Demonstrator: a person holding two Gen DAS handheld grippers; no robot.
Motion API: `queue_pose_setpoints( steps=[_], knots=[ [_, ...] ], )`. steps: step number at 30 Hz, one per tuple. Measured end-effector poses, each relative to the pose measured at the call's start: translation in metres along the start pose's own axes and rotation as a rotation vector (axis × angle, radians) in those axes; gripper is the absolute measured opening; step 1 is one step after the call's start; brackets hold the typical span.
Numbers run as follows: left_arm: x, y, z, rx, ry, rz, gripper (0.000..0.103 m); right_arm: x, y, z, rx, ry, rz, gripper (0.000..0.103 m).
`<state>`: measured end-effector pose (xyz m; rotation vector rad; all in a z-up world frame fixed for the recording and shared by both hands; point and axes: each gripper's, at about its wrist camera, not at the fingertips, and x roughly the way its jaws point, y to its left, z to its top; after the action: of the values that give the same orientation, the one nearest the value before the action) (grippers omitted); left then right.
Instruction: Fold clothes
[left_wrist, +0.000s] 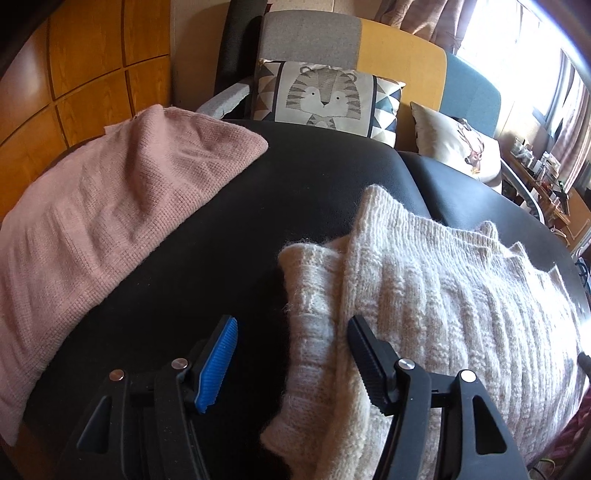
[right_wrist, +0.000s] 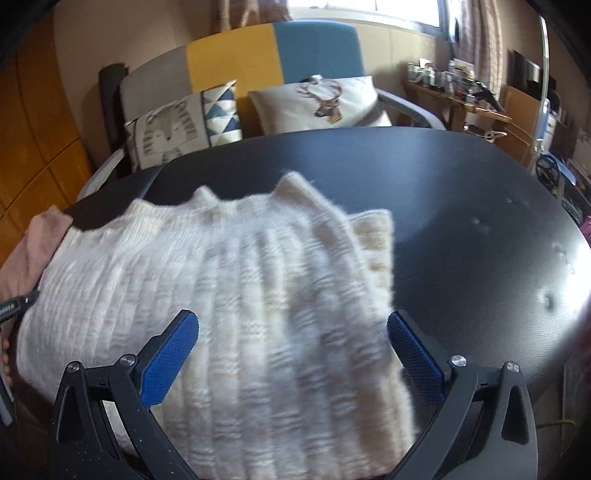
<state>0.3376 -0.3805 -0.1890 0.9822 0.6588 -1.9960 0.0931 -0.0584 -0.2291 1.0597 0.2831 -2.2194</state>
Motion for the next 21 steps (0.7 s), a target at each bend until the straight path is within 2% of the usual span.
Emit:
queue_pose_setpoints(
  steps=[11, 15, 19, 21],
  knots=[
    [-0.008, -0.004, 0.001, 0.004, -0.01, 0.039, 0.065, 0.005, -0.006, -0.012, -0.009, 0.023, 0.011, 0.103],
    [-0.025, -0.007, 0.005, 0.01, -0.049, 0.053, 0.065, -0.015, 0.0, -0.008, -0.008, -0.035, -0.03, 0.103],
    [-0.04, -0.02, 0.008, 0.027, -0.087, 0.049, 0.065, -0.022, 0.012, -0.011, -0.044, -0.054, 0.021, 0.103],
    [-0.047, -0.029, 0.008, 0.048, -0.099, 0.04, 0.065, -0.018, 0.017, -0.016, -0.056, -0.036, 0.035, 0.103]
  ],
)
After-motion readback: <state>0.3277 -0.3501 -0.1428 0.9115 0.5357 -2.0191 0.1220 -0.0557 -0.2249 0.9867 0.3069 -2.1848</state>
